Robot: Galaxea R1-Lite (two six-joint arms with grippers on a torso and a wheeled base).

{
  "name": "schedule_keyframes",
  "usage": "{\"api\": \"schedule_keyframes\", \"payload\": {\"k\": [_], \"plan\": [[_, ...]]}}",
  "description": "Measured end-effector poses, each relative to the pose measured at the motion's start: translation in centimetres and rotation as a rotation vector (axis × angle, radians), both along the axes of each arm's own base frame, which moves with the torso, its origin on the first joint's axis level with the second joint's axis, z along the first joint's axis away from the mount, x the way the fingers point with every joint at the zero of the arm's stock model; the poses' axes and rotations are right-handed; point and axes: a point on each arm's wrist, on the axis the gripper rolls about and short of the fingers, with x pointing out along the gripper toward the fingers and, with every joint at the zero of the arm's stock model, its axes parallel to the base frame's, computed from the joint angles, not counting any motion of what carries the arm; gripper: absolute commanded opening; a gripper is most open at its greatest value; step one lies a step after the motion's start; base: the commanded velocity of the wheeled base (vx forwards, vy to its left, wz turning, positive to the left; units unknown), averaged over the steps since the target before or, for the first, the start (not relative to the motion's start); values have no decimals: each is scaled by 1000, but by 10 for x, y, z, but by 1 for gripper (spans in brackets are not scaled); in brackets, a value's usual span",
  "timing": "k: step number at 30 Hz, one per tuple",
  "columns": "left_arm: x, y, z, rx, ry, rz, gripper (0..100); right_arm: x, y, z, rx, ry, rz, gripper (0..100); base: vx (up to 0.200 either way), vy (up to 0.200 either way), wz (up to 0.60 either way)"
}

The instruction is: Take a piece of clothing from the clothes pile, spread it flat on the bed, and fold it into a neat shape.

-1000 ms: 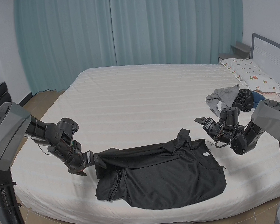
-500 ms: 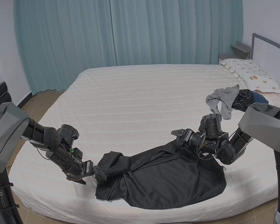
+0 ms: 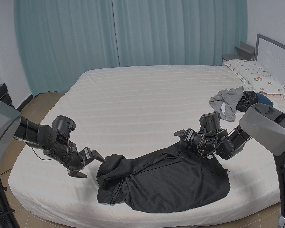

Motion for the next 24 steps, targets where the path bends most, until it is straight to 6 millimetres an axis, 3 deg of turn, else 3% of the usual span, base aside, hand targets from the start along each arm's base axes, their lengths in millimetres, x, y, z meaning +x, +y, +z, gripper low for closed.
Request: {"api": "schedule_keyframes", "payload": {"k": [3,4,15,24], "plan": [[6,0,6,-29,-74,96,100,5,-1,-4,-12,20,-3,100,0,0,0],[8,0,7,-36,-99,117,100,7,-1,-5,-17,26,-4,0,0,0,0],[1,4,-7,-72,-183,223,100,39,-1,-17,-55,21,-34,0,0,0,0],[0,7,-12,-88,-187,255,100,81,-21,13,-30,-155,-179,0,0,0,0]]}}
